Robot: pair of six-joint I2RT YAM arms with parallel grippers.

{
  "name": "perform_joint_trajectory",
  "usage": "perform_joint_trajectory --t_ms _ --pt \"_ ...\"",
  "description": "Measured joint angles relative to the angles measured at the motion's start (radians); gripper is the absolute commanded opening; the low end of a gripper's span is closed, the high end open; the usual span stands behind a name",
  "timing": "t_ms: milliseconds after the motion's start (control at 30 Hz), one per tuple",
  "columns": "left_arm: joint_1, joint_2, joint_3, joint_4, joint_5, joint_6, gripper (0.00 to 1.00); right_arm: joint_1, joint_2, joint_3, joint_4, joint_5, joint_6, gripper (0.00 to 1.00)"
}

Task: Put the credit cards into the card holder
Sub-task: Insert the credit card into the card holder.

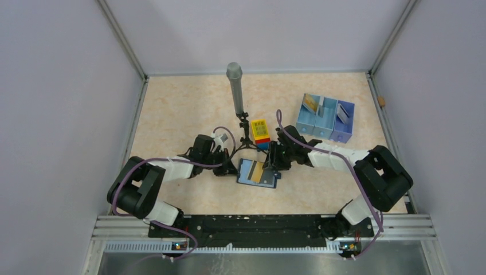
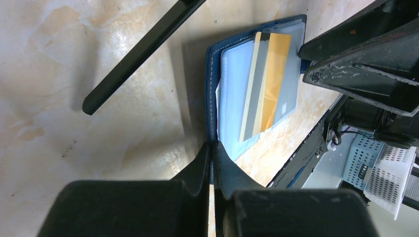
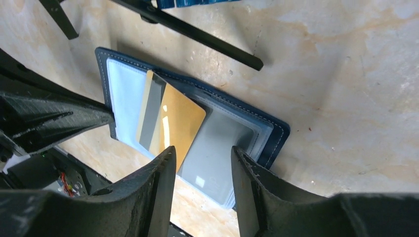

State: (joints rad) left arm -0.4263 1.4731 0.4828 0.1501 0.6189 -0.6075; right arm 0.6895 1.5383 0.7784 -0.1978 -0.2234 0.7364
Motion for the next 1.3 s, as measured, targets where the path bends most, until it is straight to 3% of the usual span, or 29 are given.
perform_joint_trajectory --t_ms 633,900,1300 --pt "0.000 0.000 0.000 -0.006 -0.001 0.004 0.00 0.035 0.076 -0.002 0.168 0.050 0.087 0.26" --pt "0.000 0.000 0.000 -0.022 -0.006 0.005 0.00 0.043 0.122 0.053 0.132 0.077 0.068 0.11" --pt "0.000 0.000 0.000 -0.022 -0.038 0.000 0.00 0.048 0.108 0.006 0.190 0.095 0.100 0.05"
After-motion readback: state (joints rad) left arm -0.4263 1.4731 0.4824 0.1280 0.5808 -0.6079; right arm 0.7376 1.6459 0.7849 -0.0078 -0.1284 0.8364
